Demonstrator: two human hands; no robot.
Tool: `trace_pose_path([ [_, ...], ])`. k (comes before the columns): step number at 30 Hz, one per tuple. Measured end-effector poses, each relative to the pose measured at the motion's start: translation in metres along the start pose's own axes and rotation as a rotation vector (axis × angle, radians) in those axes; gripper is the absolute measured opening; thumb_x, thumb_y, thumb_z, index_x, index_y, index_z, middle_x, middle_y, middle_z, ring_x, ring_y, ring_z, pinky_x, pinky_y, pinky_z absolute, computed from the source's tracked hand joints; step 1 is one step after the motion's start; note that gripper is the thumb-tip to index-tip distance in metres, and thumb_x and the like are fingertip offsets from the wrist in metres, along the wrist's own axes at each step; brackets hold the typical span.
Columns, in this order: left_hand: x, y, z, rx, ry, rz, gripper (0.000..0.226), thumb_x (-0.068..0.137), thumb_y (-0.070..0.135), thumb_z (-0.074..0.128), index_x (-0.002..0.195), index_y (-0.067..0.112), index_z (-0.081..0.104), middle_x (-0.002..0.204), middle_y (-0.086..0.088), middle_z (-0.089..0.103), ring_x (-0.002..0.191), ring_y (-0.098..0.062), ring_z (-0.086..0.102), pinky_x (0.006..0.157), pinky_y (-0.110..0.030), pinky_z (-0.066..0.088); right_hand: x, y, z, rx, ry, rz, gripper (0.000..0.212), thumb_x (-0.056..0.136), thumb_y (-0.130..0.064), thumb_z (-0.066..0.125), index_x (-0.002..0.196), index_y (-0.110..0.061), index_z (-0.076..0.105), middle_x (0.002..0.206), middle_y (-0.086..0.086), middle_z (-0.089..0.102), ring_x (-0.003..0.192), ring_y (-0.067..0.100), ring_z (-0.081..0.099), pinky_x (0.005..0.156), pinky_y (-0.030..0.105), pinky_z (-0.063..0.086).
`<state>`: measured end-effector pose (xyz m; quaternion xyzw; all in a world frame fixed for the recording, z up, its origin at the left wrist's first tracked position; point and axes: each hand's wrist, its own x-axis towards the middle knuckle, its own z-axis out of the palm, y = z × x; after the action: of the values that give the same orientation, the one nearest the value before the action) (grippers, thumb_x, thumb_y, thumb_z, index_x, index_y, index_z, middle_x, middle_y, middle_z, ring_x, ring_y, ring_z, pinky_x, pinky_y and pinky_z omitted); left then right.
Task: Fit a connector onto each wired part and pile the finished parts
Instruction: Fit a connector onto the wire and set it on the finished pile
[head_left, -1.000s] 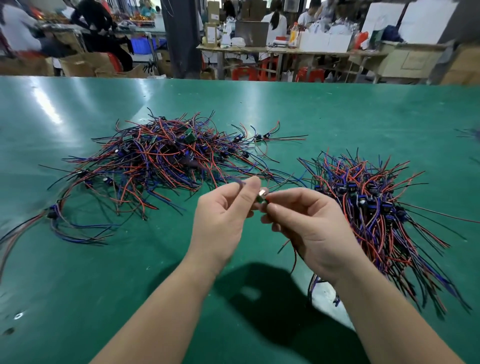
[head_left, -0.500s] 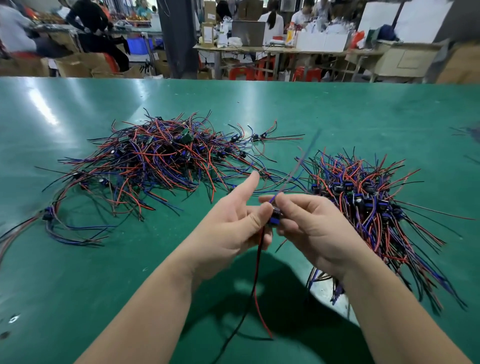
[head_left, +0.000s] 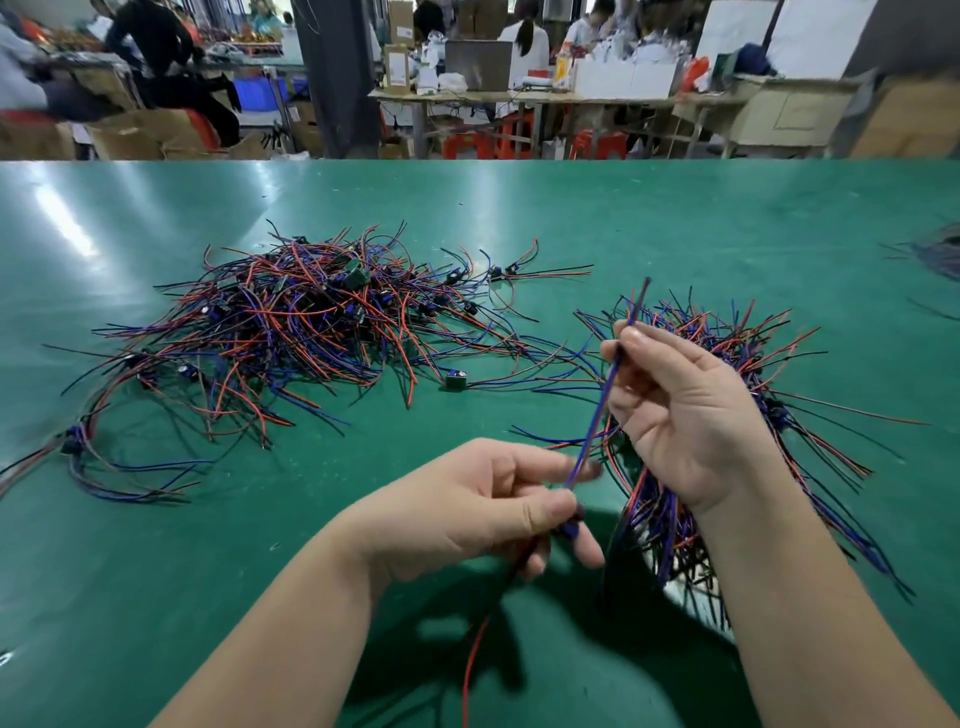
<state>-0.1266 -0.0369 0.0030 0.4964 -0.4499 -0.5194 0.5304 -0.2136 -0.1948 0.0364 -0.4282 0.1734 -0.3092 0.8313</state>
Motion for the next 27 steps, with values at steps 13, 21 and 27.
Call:
trace_pose_path([
  [13,-0.010,0.007,-0.011,0.064,-0.119,0.013,0.020,0.085,0.037,0.068,0.098,0.023,0.073,0.103,-0.011,0.066,0.087,-0.025,0.055,0.081,-0.032,0.044,0.006,-0.004,-0.003,0.177,0.070,0.022,0.017,0.097,-0.016,0.046,0.086,-0.022,0.058,0.071,0.004,0.066,0.046,0.011,0.049,0.042,0.017,0.039],
  [21,-0.007,0.014,-0.013,-0.481,0.244,0.355,0.038,0.053,0.035,0.091,0.085,0.019,0.076,0.078,0.003,0.069,0.059,-0.004,0.064,0.056,-0.016,0.054,-0.001,0.014,0.002,-0.213,-0.265,0.340,0.031,0.072,-0.005,0.064,0.102,-0.011,0.061,0.080,0.009,0.068,0.053,0.013,0.059,0.048,0.017,0.049],
  [27,0.001,0.016,-0.017,-0.242,0.700,0.628,0.040,0.048,0.026,0.092,0.078,0.014,0.069,0.071,0.006,0.069,0.065,-0.005,0.065,0.063,-0.016,0.052,-0.009,0.032,0.013,-0.114,-0.450,0.261,0.040,0.056,-0.014,0.087,0.094,-0.014,0.076,0.076,0.004,0.067,0.058,0.008,0.059,0.056,0.015,0.049],
])
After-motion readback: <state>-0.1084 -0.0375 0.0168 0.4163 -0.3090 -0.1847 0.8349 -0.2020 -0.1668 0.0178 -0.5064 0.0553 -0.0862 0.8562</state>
